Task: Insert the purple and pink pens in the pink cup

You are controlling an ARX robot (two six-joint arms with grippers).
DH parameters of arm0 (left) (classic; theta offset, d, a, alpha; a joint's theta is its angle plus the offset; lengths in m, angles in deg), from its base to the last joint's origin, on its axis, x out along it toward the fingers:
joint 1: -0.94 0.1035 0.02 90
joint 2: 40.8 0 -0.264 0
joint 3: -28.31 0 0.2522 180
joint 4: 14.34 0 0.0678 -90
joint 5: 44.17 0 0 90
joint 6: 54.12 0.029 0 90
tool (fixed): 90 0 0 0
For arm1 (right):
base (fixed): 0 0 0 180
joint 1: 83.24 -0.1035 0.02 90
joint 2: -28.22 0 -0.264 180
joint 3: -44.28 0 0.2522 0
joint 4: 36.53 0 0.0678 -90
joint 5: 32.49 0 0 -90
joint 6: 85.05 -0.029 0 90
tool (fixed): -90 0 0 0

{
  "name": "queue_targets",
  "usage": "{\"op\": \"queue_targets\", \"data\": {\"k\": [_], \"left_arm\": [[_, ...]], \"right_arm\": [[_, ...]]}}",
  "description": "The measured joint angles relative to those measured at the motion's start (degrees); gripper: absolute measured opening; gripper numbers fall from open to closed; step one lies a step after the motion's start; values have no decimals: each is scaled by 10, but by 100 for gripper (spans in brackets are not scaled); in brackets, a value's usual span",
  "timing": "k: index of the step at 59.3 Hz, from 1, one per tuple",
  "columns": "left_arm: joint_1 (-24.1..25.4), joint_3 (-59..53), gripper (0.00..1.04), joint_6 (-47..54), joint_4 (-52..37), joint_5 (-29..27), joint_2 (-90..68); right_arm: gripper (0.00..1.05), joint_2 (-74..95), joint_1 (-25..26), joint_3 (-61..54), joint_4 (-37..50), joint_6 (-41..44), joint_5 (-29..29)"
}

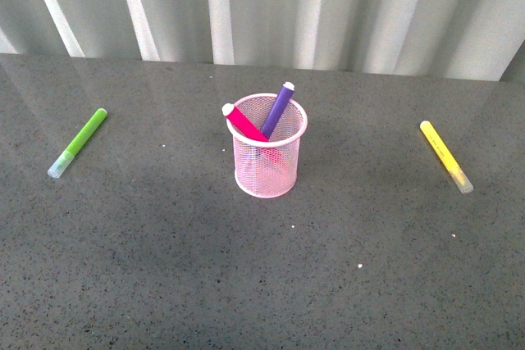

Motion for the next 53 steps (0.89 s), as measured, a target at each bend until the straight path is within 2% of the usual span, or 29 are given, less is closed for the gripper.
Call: {"op": "queue_targets", "data": {"k": [8,15,53], "left_arm": [[0,0,98,0,0,0,0],[0,0,98,0,0,0,0],[0,0,98,0,0,0,0]], "right_arm": [[3,-60,0,-22,-38,0,0],[3,-75,0,-49,-22,0,0],[3,-309,0,-55,-236,0,0]]}}
